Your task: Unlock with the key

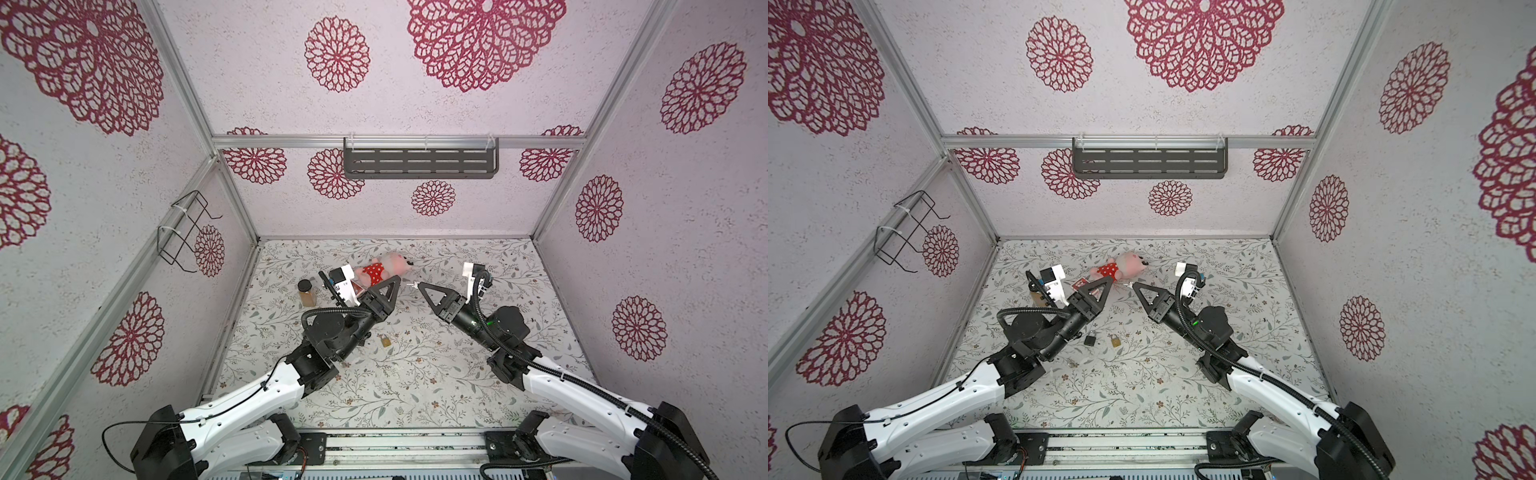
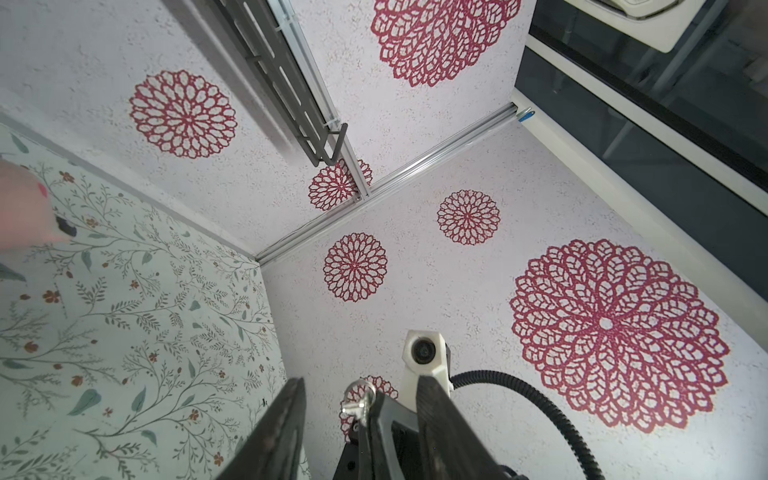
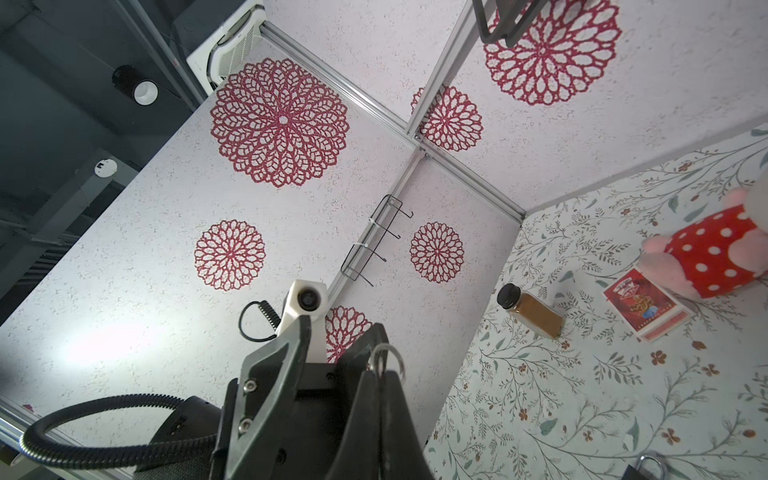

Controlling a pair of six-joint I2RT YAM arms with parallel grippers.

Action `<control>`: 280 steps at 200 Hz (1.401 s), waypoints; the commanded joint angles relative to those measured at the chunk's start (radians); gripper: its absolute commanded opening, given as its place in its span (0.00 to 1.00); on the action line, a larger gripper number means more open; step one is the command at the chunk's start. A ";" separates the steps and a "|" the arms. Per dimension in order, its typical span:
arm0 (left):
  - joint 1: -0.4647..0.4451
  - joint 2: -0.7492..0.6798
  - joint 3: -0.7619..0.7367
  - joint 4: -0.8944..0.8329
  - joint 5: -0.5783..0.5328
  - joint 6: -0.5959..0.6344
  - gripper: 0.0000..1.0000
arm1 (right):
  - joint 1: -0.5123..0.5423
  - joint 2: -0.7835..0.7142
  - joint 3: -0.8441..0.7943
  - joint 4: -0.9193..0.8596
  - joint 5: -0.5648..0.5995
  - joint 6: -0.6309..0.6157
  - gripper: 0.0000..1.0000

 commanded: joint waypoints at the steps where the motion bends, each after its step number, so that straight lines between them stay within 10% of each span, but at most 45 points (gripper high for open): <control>1: -0.001 0.018 0.014 0.058 0.021 -0.023 0.42 | 0.017 0.006 0.016 0.108 0.026 -0.005 0.00; 254: -0.001 0.069 0.038 0.089 0.066 -0.015 0.00 | 0.045 0.024 0.001 0.130 0.066 0.003 0.00; 280: 0.004 0.050 0.052 -0.015 0.063 0.010 0.00 | 0.039 0.000 -0.009 0.095 0.076 -0.018 0.22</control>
